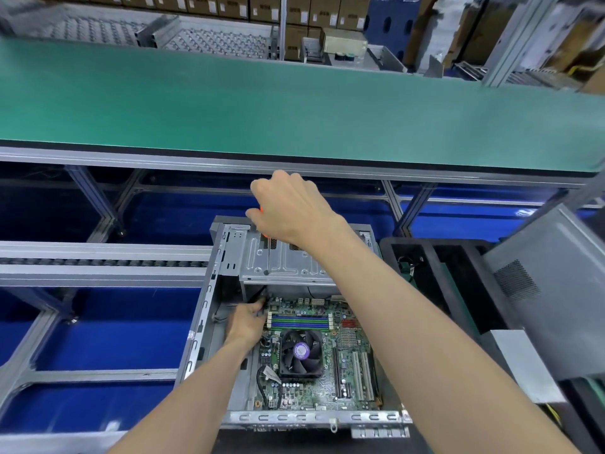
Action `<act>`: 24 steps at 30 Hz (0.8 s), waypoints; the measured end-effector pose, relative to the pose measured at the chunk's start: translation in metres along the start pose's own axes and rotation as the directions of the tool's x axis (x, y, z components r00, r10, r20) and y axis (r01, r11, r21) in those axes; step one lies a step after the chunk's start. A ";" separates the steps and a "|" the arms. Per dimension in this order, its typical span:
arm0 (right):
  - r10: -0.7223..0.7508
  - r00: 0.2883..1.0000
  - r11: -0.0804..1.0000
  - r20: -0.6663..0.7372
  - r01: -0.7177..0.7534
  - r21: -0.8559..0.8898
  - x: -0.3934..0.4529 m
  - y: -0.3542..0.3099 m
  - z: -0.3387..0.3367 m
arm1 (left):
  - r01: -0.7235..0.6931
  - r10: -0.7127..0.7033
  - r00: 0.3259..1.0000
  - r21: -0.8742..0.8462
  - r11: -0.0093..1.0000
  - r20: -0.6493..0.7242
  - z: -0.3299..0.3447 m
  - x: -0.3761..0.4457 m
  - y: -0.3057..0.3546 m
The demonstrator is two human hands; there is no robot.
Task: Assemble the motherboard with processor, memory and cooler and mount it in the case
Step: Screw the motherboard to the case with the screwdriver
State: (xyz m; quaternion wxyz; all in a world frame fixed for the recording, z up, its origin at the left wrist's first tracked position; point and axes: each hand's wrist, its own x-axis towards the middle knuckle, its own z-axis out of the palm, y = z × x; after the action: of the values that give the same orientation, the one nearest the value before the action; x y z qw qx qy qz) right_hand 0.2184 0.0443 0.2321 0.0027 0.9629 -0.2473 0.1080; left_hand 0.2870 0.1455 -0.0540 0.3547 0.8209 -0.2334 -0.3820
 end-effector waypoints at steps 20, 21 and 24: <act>-0.015 0.999 0.994 0.046 0.020 -0.107 -0.004 -0.002 -0.008 | -0.056 0.058 0.998 0.149 0.987 -0.009 -0.001 -0.002 0.000; -0.019 0.999 0.995 0.046 0.023 -0.095 -0.004 -0.002 -0.008 | -0.056 0.058 0.998 0.151 0.987 -0.007 -0.001 -0.001 0.000; -0.074 0.989 0.993 0.126 0.061 0.102 -0.002 -0.001 -0.010 | -0.056 0.056 0.998 0.151 0.987 0.001 -0.002 0.000 -0.001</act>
State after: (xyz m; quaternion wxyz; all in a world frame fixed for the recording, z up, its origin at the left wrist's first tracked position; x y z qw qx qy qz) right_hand 0.2147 0.0466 0.2413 -0.0571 0.9747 -0.2087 0.0569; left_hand 0.2883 0.1470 -0.0535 0.3025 0.8392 -0.2840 -0.3516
